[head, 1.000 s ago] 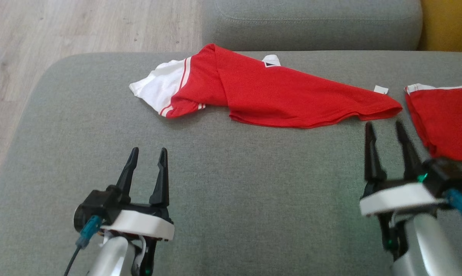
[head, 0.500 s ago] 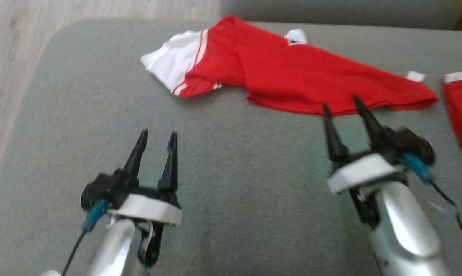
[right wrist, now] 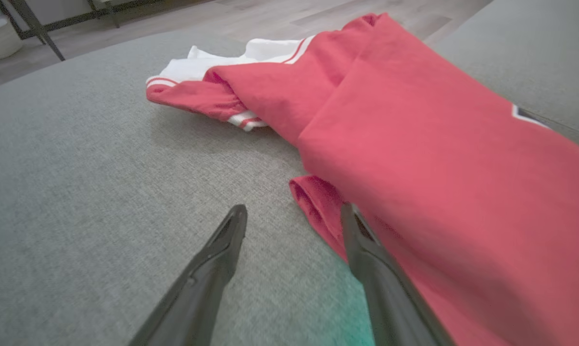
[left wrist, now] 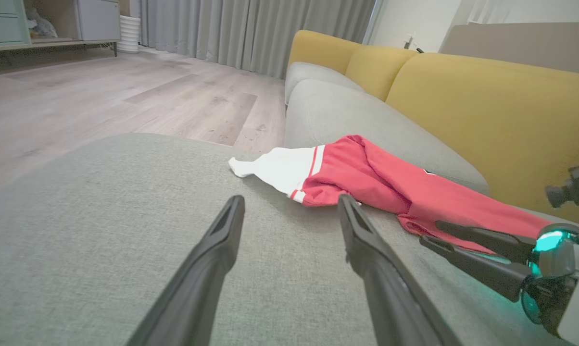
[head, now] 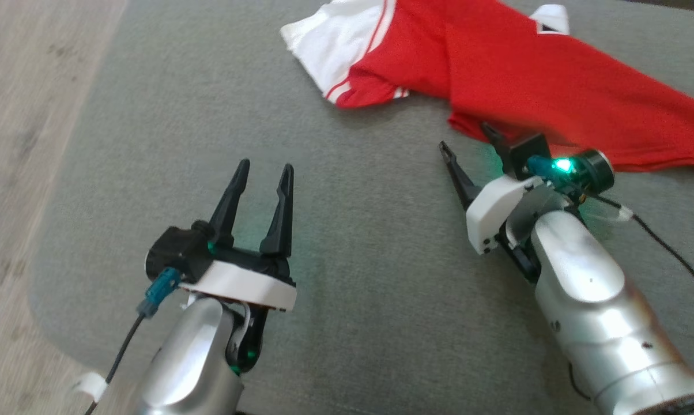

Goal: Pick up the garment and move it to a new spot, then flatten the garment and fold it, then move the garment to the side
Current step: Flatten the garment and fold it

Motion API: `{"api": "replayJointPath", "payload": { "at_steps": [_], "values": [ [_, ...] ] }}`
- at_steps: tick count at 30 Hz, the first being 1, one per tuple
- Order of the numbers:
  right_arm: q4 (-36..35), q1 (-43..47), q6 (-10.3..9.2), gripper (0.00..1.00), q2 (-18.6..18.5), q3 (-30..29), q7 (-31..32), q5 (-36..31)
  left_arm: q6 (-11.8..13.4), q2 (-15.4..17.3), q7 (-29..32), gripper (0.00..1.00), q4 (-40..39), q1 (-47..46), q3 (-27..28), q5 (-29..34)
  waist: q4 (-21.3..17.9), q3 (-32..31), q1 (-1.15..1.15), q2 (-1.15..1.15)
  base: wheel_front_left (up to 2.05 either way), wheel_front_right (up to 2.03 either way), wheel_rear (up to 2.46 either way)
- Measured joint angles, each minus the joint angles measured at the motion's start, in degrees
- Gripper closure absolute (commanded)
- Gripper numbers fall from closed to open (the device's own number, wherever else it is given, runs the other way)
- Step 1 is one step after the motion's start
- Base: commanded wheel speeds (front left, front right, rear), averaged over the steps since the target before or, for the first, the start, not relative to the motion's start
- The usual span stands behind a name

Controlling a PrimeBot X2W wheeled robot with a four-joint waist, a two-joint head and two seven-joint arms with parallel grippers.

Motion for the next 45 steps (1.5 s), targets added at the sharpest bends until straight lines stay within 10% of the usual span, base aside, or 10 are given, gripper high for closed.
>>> {"api": "replayJointPath", "payload": {
  "at_steps": [13,14,15,31,45],
  "values": [
    [10.9,-8.8,0.01,0.0,-0.2,-2.8,-0.6,-4.9,1.7,-0.1,0.0,0.0,-1.9,-1.7,-2.4,-2.5,4.1,3.6,-0.01,0.0,0.0,0.0,0.0],
    [11.3,-9.2,0.01,0.8,-0.2,-2.9,-0.6,-5.0,1.7,-0.1,0.0,0.0,-1.9,-1.7,-2.7,-2.6,4.2,3.7,-0.01,0.0,0.0,0.0,0.0],
    [11.6,-9.5,0.01,1.0,-0.2,-3.0,-0.6,-5.1,1.7,-0.1,0.0,0.0,-1.9,-1.7,-2.9,-2.6,4.2,3.8,-0.01,0.0,0.0,0.0,0.0],
    [8.2,2.5,0.01,1.0,-0.3,1.2,-9.0,6.1,1.3,0.1,-0.2,0.0,0.4,0.0,4.8,2.8,-5.4,-2.7,-0.02,0.0,0.0,0.0,0.0],
    [-13.5,28.7,0.01,1.0,-4.4,-20.0,-2.6,-2.9,0.6,0.4,-0.2,0.0,1.8,6.1,8.3,5.7,-15.7,-13.6,-0.03,0.0,0.0,0.0,0.0]
  ]
}}
